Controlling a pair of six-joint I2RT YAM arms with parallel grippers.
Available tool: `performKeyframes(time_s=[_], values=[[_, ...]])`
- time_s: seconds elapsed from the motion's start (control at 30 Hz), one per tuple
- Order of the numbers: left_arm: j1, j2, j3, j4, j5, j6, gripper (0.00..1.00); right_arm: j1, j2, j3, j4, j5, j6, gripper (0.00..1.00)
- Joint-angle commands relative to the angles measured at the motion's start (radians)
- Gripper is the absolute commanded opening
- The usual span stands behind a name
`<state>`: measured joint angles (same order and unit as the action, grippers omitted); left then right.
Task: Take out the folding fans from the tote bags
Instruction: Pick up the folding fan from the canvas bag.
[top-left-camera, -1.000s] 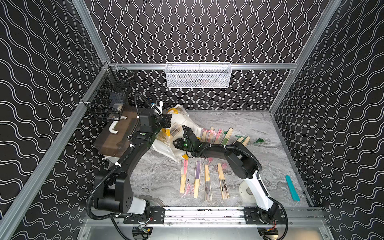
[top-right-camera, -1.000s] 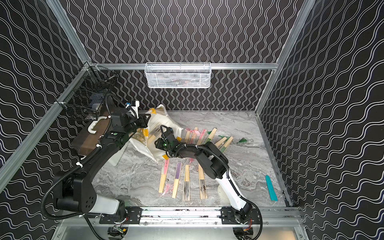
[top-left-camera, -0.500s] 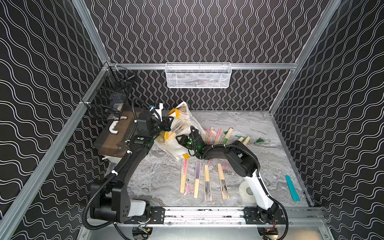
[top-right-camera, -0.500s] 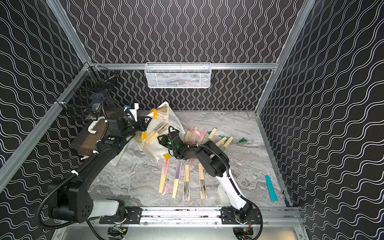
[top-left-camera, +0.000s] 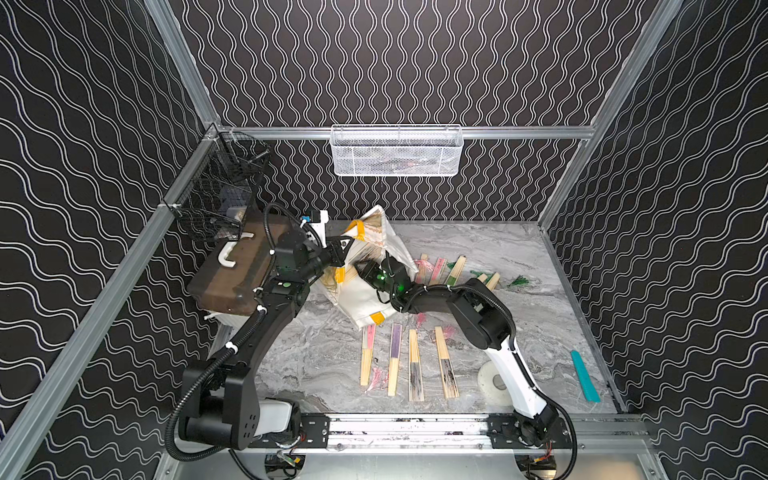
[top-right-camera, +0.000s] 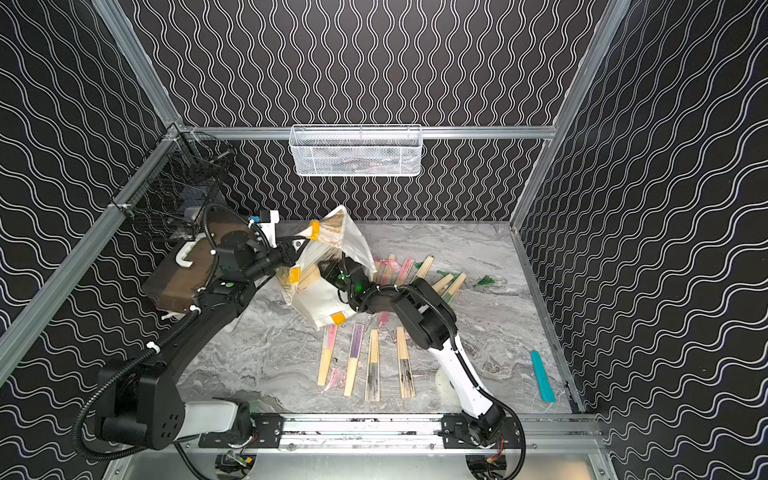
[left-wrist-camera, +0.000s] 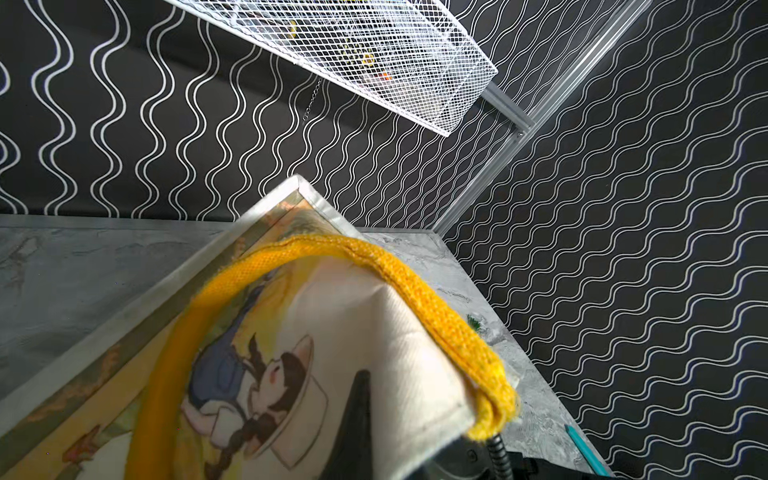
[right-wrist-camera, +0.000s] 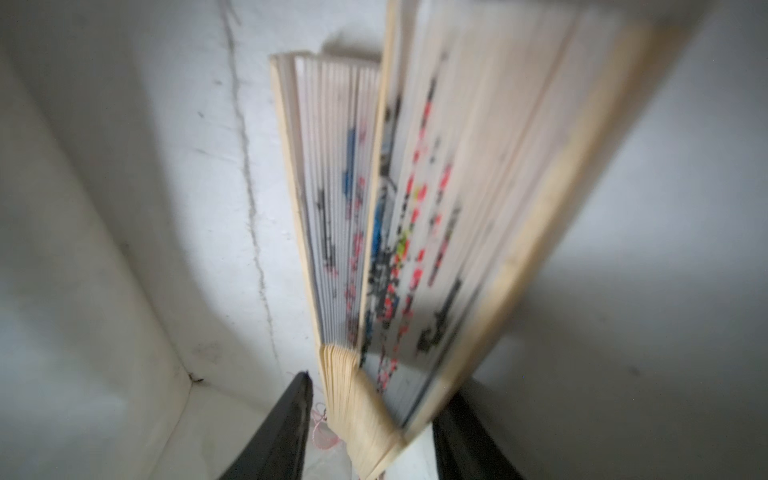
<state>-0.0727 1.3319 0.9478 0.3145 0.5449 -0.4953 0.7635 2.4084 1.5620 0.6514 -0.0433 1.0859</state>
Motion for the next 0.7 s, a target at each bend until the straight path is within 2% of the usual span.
performKeyframes(time_s=[0.0,0.13,0.2,0.47,0.67], values=[[-0.006,-0.003,0.001,0.144,0.038,-0.035,0.0,-0.002,0.017,0.019,-0.01,0.001,0.032,0.49],[-0.01,0.002,0.002,0.128,0.023,-0.03,0.0,-0.006,0.031,0.005,0.104,-0.034,0.032,0.36],[-0.011,0.006,0.002,0.113,0.008,-0.025,0.0,-0.006,0.034,-0.004,0.154,-0.052,0.029,0.33],[-0.01,0.012,0.0,0.138,0.003,-0.05,0.0,-0.01,0.042,-0.024,0.266,-0.09,0.025,0.3],[-0.01,0.001,0.002,0.142,0.008,-0.058,0.0,-0.013,0.044,0.001,0.167,-0.069,0.028,0.28]])
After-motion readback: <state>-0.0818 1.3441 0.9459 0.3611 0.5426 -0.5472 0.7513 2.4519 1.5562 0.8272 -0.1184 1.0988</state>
